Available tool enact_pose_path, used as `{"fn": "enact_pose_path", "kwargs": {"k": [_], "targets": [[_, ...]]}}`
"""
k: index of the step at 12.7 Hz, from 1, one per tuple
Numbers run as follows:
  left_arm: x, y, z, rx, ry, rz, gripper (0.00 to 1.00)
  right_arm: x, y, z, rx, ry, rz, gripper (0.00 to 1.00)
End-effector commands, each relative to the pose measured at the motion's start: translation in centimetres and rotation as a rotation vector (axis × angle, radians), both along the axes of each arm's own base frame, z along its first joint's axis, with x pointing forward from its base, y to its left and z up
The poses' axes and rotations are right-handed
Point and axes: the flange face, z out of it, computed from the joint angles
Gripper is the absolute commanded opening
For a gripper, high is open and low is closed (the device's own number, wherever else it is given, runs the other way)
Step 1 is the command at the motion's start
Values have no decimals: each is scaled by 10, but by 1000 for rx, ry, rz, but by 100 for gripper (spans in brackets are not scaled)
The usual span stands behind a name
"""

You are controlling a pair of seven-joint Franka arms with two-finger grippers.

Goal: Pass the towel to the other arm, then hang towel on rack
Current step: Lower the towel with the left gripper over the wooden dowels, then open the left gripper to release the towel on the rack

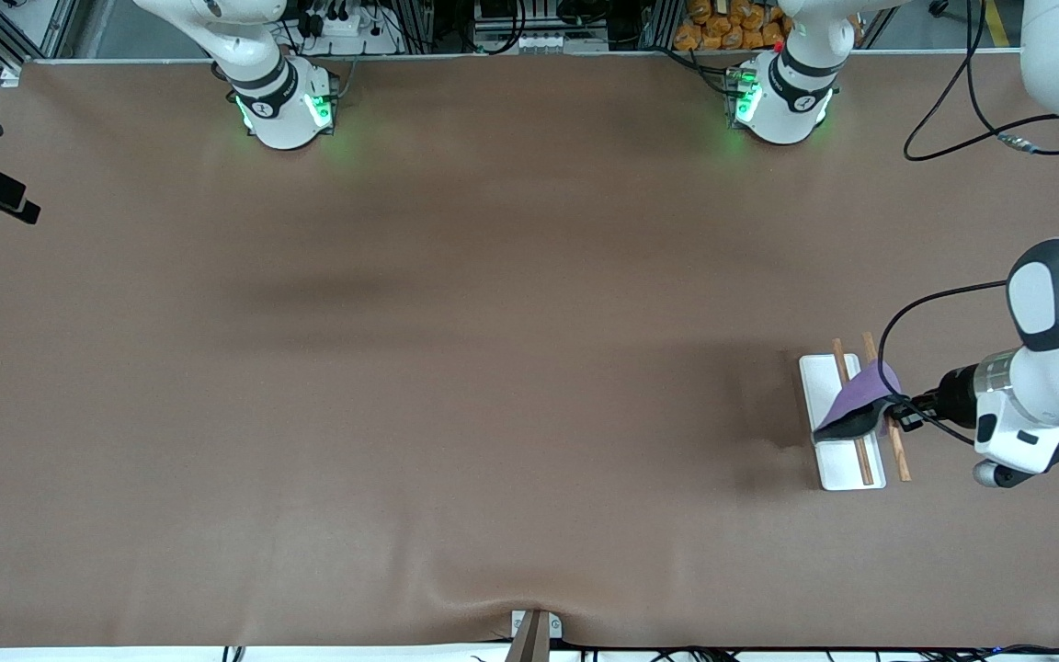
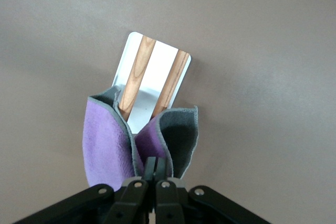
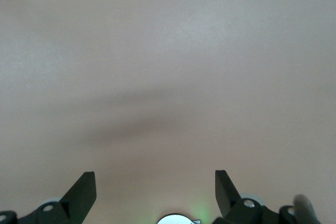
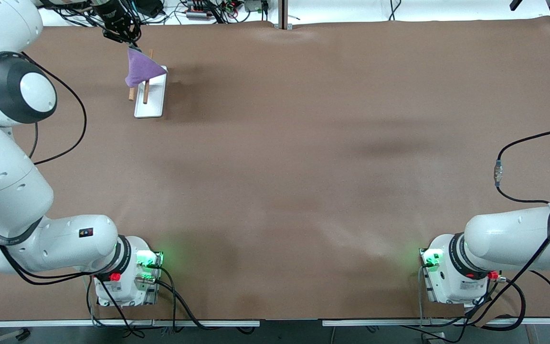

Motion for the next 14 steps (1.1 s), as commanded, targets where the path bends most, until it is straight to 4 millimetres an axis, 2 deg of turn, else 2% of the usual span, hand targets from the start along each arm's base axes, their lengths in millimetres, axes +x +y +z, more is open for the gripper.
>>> {"fn": "enact_pose_path", "kwargs": {"k": [1, 4, 5, 7, 8, 10, 12, 14], "targets": [[4, 10, -7, -10, -6, -16, 0, -3, 2, 6, -6, -9, -5, 100], [4, 19, -23, -9, 11, -50, 0, -1, 3, 5, -7, -9, -2, 100], [5, 25, -32, -12, 18, -57, 3, -1, 4, 6, -7, -15, -2, 100], [7, 38, -41, -20, 11, -69, 64, 1, 3, 7, -11, -30, -2, 100], [7, 38, -40, -20, 7, -70, 100, 1, 3, 8, -12, -33, -2, 100], [7, 37, -28, -18, -11, -69, 100, 1, 3, 8, -13, -33, -2, 100], [6, 37, 4, -11, -50, -69, 100, 1, 0, 13, -14, -44, -7, 100], [0, 34, 47, 2, -99, -74, 100, 1, 0, 13, -14, -44, -8, 100]]}}
